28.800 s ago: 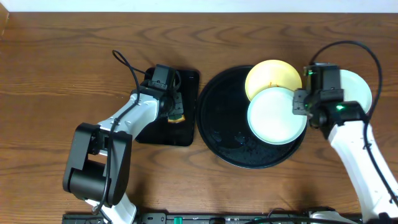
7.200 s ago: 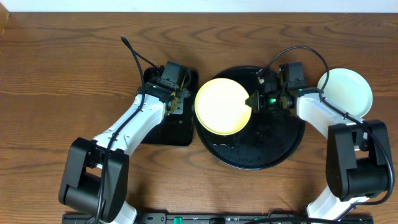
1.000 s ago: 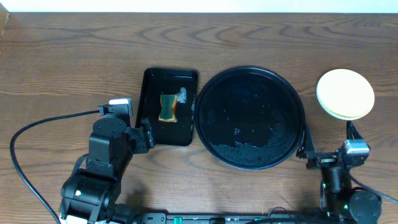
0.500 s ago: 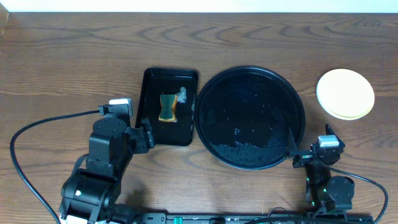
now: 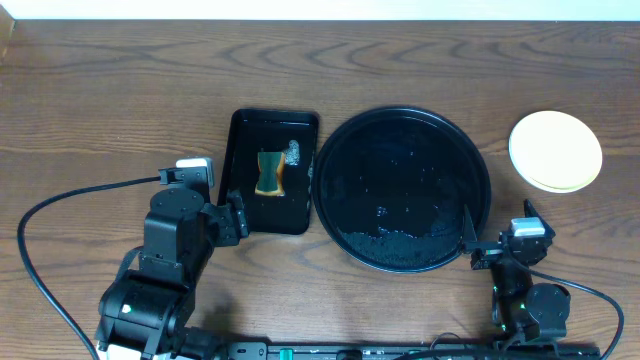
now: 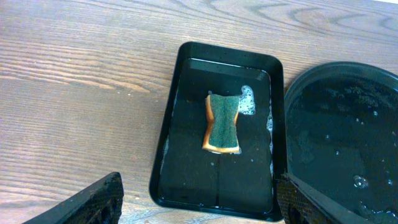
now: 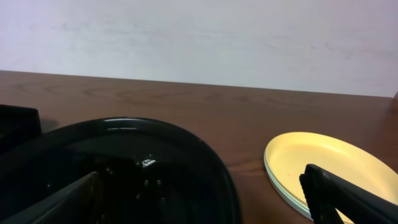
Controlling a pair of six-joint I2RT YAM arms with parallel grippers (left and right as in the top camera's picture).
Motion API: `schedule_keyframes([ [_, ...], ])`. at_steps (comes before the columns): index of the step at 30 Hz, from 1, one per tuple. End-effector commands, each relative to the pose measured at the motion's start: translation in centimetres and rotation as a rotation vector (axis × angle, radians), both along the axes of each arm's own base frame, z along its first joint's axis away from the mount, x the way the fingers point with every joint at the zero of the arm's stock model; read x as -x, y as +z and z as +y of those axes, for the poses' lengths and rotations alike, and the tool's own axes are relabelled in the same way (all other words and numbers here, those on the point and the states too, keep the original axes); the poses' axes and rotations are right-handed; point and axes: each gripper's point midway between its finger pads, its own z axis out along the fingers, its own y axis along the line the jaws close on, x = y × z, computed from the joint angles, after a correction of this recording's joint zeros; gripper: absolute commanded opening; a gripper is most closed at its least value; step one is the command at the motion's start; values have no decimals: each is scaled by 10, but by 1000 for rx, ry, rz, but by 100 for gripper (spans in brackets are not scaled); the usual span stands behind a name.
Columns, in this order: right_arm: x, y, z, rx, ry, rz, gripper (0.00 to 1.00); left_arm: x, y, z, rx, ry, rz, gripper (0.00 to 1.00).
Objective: Clean dirty plates on tray and stack at the side
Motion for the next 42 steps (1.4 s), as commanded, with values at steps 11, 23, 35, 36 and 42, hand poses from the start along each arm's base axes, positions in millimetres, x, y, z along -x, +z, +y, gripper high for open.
schedule_keyframes([
  [11, 0, 0, 3, 15, 13, -2, 99, 1, -3, 0, 9, 5, 7, 80],
  [23, 0, 0, 3, 15, 13, -2, 99, 7, -9, 2, -2, 5, 43, 80],
  [35, 0, 0, 3, 15, 13, -2, 99, 21, -49, 30, 35, 109, -69, 80],
  [36, 0, 0, 3, 15, 13, -2, 99, 21, -54, 32, 46, 115, -94, 80],
  [42, 0, 0, 3, 15, 13, -2, 99, 14, -70, 46, 79, 171, -296, 80],
])
